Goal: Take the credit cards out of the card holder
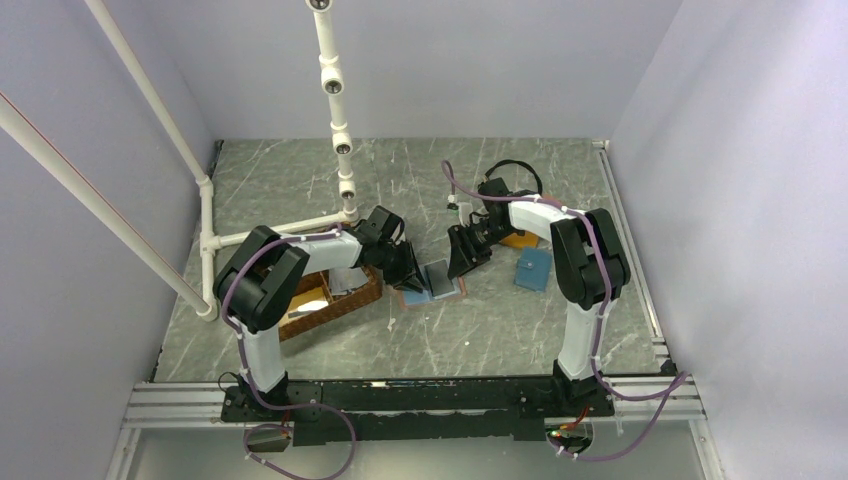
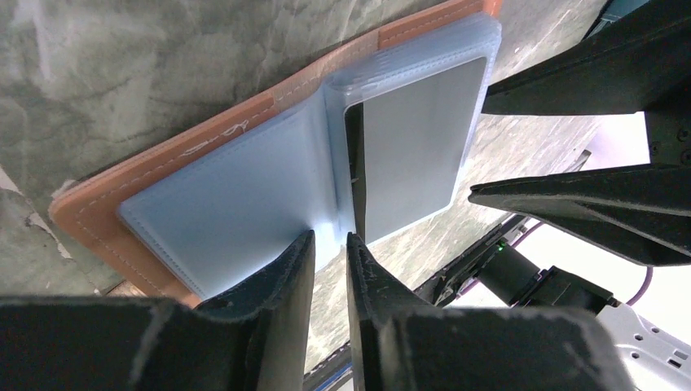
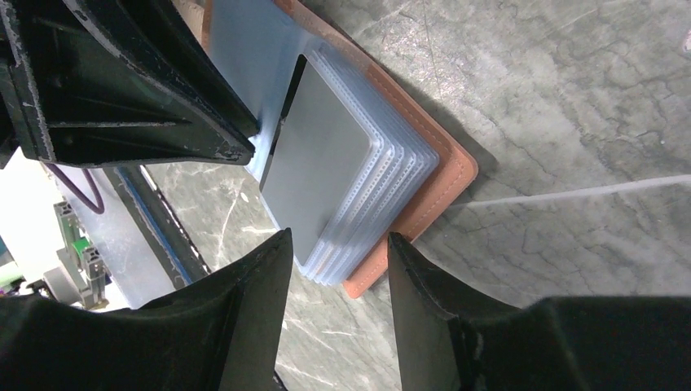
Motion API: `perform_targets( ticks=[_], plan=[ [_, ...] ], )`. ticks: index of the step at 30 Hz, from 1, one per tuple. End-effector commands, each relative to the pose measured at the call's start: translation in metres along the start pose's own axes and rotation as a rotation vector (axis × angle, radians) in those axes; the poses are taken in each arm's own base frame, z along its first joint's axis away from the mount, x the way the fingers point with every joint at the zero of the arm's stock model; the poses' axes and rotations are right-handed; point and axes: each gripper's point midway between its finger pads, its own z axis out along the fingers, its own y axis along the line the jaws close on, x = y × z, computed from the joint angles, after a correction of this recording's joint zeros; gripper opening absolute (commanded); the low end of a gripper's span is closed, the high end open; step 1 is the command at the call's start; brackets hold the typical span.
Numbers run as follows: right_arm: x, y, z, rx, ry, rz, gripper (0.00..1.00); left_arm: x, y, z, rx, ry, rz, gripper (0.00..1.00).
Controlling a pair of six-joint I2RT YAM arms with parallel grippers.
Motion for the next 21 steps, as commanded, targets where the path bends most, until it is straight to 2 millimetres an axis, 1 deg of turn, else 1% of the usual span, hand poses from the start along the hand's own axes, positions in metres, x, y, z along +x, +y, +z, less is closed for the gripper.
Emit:
perform_targets(
  ticks=[1,8,21],
  plan=[
    [-0.013,0.01,-0.014,0.018,-0.058,-0.061,0.49,-0.007,-0.01,-0.001,0.017,-0.016,0.027,0.26],
    [-0.014,0.014,-0.014,-0.002,-0.064,-0.064,0.48,-0.005,-0.011,0.001,0.02,-0.009,0.028,0.25],
    [-0.01,0.015,-0.004,-0.056,-0.043,-0.014,0.45,-0.004,-0.012,0.002,0.025,0.0,0.029,0.25]
  ],
)
